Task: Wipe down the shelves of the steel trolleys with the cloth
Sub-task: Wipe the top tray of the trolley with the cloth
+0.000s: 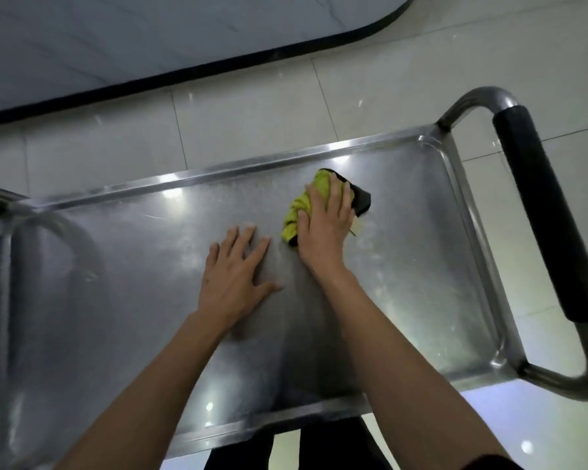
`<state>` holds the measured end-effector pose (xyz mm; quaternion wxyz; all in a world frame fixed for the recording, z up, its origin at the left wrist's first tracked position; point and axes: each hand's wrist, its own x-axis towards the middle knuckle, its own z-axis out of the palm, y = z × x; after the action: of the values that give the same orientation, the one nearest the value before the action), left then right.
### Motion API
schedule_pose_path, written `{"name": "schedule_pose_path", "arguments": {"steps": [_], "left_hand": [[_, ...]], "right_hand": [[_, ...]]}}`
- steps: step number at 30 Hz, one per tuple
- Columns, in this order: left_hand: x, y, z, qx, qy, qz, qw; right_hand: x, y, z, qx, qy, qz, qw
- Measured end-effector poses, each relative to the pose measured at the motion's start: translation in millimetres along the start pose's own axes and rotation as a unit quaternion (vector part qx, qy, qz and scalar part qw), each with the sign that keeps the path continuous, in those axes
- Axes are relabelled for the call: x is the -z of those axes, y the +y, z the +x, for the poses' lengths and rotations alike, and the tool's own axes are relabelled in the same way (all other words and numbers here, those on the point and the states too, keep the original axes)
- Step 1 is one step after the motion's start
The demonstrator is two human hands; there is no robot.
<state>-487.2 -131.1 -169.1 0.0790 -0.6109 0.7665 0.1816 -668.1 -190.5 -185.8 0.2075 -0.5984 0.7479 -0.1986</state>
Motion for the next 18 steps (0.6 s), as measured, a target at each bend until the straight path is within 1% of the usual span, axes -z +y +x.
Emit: {"name": "schedule_pose_path", "arguments": {"steps": [4,8,13,15,18], "left_hand": [[-1,0,-2,0.010,-0.002,-0.012,1.000],[3,0,2,0.016,-0.015,-0.037,0.999],[5,0,3,0.014,-0.015,-0.044,0.999],[6,-1,4,0.010,-0.014,-0.039,0.999],[9,-2,4,0.004,-0.015,-0.039,0.999]], "right_hand": [[-13,-35,84,0.030,-0.018,-0.019,0.999],[-16,-43,105,0.049,-0.041,-0.062,0.996],[6,-23,72,0.087,-0.065,-0.092,0.990],[14,-16,42,0.075,-0.073,-0.108,0.989],[22,-1,-19,0.041,-0.075,-0.096,0.992]]}}
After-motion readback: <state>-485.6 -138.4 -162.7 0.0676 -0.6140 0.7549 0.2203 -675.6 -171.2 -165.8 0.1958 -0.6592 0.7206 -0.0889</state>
